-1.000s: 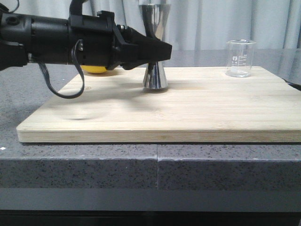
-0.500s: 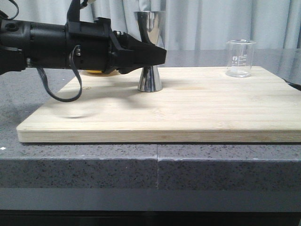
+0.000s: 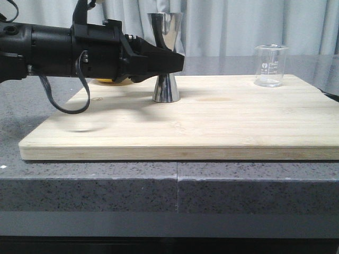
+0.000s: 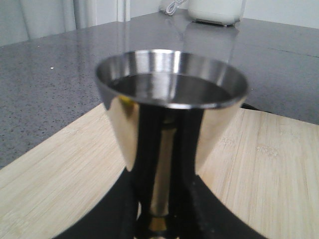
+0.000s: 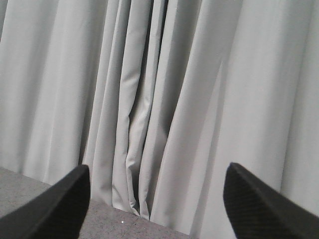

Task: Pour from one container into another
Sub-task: 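Lower the filled steel jigger onto the board with the left gripper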

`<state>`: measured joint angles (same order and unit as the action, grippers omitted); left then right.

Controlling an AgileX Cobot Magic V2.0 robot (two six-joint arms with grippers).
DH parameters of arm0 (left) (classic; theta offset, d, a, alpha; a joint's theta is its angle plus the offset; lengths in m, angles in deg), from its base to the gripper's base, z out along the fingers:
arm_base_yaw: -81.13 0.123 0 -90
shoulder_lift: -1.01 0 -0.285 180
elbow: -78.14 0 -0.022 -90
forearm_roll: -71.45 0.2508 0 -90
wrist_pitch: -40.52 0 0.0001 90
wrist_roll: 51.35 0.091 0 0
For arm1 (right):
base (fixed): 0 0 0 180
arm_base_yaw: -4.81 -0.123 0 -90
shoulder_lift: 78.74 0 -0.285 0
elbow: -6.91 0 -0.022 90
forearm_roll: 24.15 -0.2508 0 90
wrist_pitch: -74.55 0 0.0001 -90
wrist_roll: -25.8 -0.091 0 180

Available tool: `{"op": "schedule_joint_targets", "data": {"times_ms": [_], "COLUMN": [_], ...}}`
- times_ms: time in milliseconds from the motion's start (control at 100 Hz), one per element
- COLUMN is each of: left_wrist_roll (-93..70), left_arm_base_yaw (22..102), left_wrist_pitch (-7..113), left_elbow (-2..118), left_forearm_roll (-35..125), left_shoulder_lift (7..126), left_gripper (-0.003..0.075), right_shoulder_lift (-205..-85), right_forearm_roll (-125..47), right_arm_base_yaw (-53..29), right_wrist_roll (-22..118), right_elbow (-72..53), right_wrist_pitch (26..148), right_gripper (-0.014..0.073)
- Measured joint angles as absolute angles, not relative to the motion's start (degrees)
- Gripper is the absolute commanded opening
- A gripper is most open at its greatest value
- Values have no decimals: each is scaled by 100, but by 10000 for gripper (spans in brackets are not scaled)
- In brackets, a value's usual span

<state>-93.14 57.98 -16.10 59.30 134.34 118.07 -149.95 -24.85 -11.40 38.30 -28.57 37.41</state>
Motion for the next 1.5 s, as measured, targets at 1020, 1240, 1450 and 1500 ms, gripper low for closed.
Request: {"op": "schedule_joint_targets", "data": {"times_ms": [1020, 1240, 1450, 1500], "left_wrist_roll": [-9490, -9559, -9596, -9607], "left_arm_base_yaw": [5807, 5807, 5807, 5807], "left_wrist_pitch": [-1658, -1668, -1668, -1668], "left_elbow": [5951, 5951, 5951, 5951], "left_forearm_roll": [13637, 13696, 13792, 13806], "left_shoulder_lift": [11807, 11807, 11807, 11796], "left_gripper": [483, 483, 483, 483], "right_shoulder_lift": [-14995, -14995, -14995, -14995], "right_forearm_roll": [-2485, -2485, -2485, -2485], "right_arm_base_yaw": [-1140, -1140, -1140, -1140], "right_wrist_roll": [3830, 3830, 3830, 3830], "right_elbow": [-2857, -2857, -2857, -2857], "right_wrist_pitch": [3741, 3741, 3741, 3741], "right_gripper": [505, 505, 505, 505]}}
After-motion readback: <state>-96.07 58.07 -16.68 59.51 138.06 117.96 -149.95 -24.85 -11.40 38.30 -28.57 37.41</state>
